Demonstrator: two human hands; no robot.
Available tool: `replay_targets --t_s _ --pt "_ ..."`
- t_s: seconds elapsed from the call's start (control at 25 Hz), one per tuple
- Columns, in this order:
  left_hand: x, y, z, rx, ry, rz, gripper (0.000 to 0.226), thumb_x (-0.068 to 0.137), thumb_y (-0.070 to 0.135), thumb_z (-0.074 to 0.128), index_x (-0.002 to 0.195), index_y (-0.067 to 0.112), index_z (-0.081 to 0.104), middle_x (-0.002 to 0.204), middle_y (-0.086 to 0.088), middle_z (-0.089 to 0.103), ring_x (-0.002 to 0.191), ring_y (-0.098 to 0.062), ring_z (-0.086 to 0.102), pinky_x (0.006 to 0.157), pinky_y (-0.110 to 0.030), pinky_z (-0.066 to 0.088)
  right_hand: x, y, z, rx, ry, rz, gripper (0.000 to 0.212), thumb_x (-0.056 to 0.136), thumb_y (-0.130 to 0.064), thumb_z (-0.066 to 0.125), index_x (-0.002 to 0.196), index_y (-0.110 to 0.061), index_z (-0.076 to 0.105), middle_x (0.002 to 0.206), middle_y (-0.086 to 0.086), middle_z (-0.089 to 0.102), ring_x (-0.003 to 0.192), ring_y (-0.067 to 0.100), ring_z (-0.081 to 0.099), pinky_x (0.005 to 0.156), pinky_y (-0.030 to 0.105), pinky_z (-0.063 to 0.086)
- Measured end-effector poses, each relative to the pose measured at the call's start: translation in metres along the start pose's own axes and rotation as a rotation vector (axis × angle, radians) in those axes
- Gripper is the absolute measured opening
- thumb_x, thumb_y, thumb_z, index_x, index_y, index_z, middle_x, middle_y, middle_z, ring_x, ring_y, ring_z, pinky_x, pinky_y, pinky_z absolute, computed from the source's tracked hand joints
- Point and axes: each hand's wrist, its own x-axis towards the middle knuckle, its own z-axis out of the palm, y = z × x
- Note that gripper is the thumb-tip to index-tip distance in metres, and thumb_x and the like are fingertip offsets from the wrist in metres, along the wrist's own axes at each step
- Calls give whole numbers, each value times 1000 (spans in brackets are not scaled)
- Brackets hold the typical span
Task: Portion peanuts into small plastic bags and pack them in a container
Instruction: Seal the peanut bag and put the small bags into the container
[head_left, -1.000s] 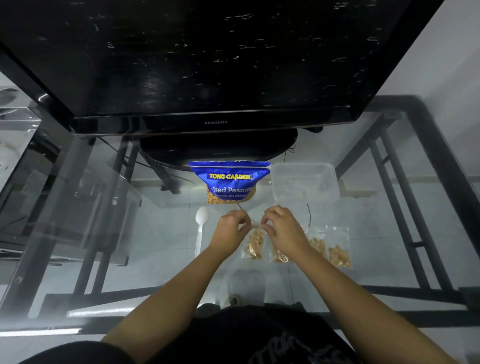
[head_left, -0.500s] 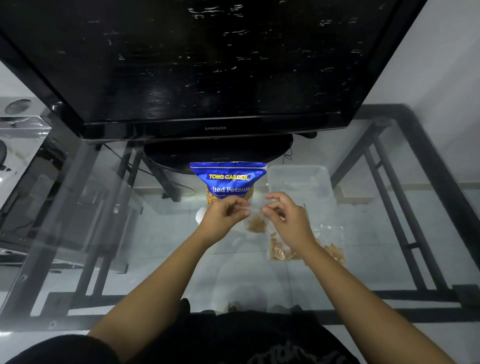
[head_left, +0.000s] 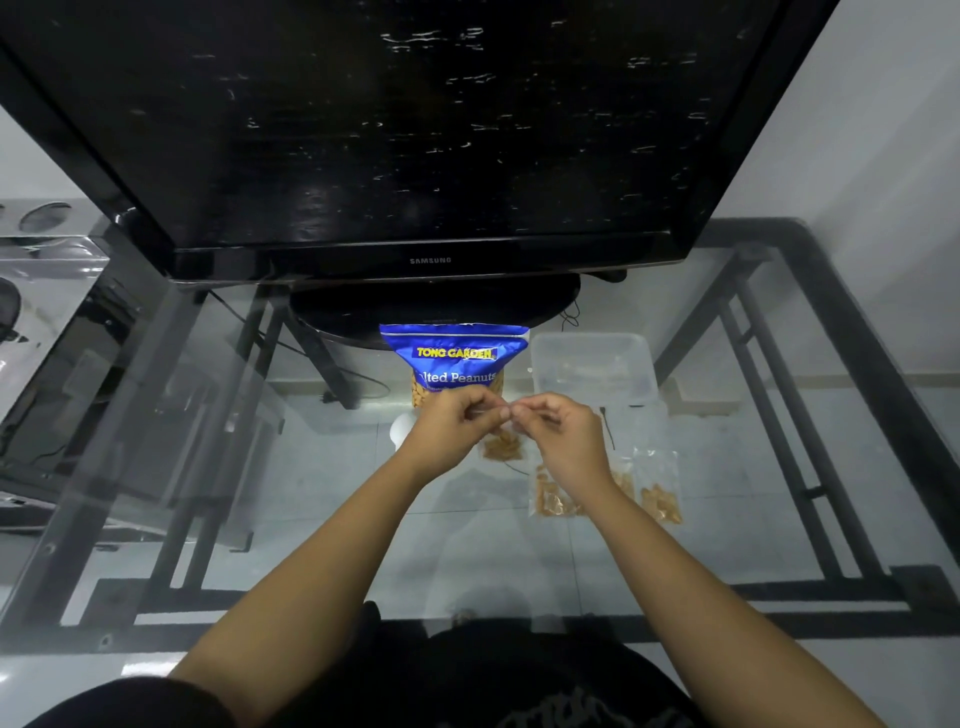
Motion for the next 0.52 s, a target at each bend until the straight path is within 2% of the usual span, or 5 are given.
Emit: replay_targets --t_s 0.12,0.24,0.32,0.44,0.52 --pt "-1 -4 -1 94 2 2 3 87 20 63 85 18 63 76 13 63 73 2 60 64 -11 47 -4 -2 6 -197 69 -49 9 87 -19 63 87 -12 67 79 4 72 76 16 69 74 37 56" --pt "-4 -15 -7 110 8 -60 4 87 22 64 85 19 62 82 11 61 86 -10 58 71 -24 49 -8 -4 5 -249 88 -48 8 87 -17 63 86 -11 67 77 5 71 73 17 68 71 35 56" --pt "-5 -19 -11 112 11 -74 5 86 22 65 84 17 63 81 8 61 85 -11 58 70 -25 49 -10 -5 3 -259 65 -44 8 87 -17 62 87 -11 67 78 5 71 72 14 67 70 31 55" --pt "-7 -20 -10 79 39 -70 9 85 22 66 84 14 65 79 8 62 78 -4 56 66 -17 46 -9 -5 -1 -225 34 -25 6 88 -17 62 87 -14 66 78 2 70 74 13 67 70 24 54" --pt "-11 -20 -4 -118 28 -137 12 84 21 67 89 10 65 83 3 65 79 -7 60 72 -18 49 -4 -3 -7 -73 5 67 4 88 -17 62 84 -17 65 79 0 69 77 15 68 74 24 54"
